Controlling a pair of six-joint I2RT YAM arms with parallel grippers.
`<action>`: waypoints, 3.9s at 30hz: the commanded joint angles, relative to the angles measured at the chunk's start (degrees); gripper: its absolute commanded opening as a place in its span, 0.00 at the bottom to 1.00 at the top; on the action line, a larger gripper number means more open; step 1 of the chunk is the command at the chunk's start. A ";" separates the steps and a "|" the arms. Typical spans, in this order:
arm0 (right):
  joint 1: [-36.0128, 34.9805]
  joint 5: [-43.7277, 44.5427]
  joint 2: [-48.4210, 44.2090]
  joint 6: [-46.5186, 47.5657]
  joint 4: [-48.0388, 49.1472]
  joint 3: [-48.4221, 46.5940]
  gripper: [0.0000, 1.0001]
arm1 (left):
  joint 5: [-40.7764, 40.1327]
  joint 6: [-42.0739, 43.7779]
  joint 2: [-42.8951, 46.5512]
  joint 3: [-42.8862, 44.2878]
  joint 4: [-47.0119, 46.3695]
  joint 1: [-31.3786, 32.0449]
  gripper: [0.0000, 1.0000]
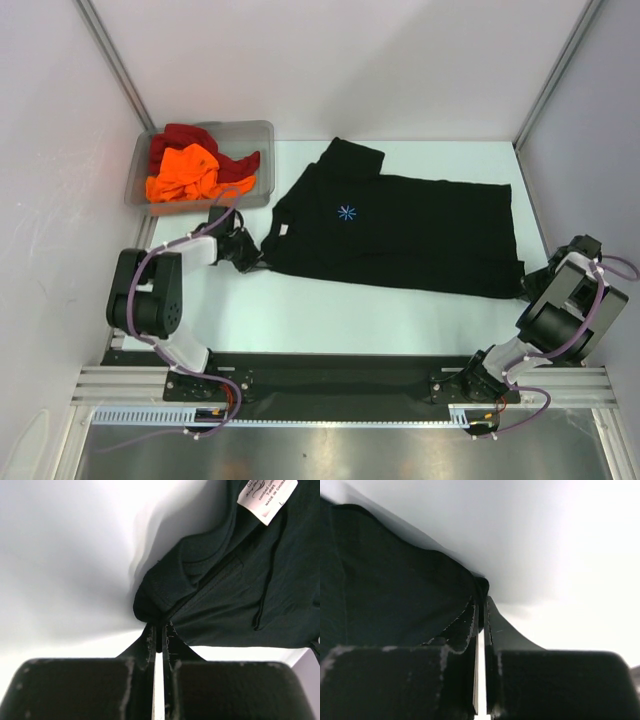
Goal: Fold and stack the t-shirts
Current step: Fold the tshirt
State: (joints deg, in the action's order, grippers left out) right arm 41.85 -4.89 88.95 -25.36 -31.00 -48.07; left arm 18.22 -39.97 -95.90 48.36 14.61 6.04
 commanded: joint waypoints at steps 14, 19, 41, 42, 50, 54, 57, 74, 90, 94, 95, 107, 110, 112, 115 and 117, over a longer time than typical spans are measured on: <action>-10.63 16.31 -10.98 -1.97 -12.49 -8.25 0.69 | -3.45 -0.12 19.60 -13.12 8.58 1.08 0.42; -25.36 15.01 -18.35 -3.29 -16.99 -11.95 0.89 | -7.49 4.80 29.68 -10.93 15.52 1.08 0.57; -75.86 -13.91 0.51 -21.21 23.79 -4.56 0.56 | 8.42 10.60 9.52 2.43 4.81 7.67 0.43; -76.21 -14.45 2.00 -20.87 23.97 -5.36 0.48 | 7.37 11.04 8.11 4.10 6.20 7.58 0.42; -76.91 -18.49 12.46 -20.86 26.96 -10.90 0.37 | -0.63 12.72 8.07 5.96 13.06 6.52 0.36; -77.00 -20.42 15.02 -22.88 29.42 -11.08 0.43 | -6.96 10.18 14.84 3.86 16.06 6.18 0.48; -77.26 -20.43 16.16 -24.03 30.30 -10.99 0.45 | -6.88 8.33 17.93 1.14 16.06 5.47 0.50; -77.09 -19.37 19.77 -26.31 31.97 -11.87 0.45 | 5.16 8.06 17.59 -2.40 10.79 3.98 0.46; -76.74 -19.64 20.12 -27.37 31.71 -11.52 0.36 | 1.56 14.04 -5.42 23.00 6.39 7.14 0.41; -76.39 -20.60 21.09 -27.81 32.50 -11.43 0.36 | -0.29 16.23 -10.88 27.92 7.36 8.28 0.47; -76.30 -20.69 21.18 -27.81 32.50 -11.51 0.36 | -0.38 16.58 -12.89 29.32 7.71 8.54 0.48; -75.77 -22.36 22.32 -27.81 33.64 -11.43 0.35 | -3.36 19.75 -19.68 32.32 10.09 9.07 0.47; -75.77 -22.62 22.67 -27.90 33.64 -11.34 0.35 | -3.45 19.84 -20.38 33.03 10.79 9.07 0.48; -75.77 -22.27 22.59 -27.90 33.64 -11.16 0.35 | -3.10 19.66 -20.29 32.94 10.44 9.07 0.48; -75.68 -22.45 22.94 -28.42 34.08 -11.16 0.34 | -2.14 19.57 -20.64 32.94 10.35 9.34 0.46; -75.60 -22.62 23.03 -28.69 34.43 -11.34 0.34 | -1.52 19.23 -21.00 33.29 10.61 9.43 0.44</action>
State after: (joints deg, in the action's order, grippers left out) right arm -33.89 -27.94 110.19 -53.60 2.09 -58.30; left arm 15.70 -21.89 -116.01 79.37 24.99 14.90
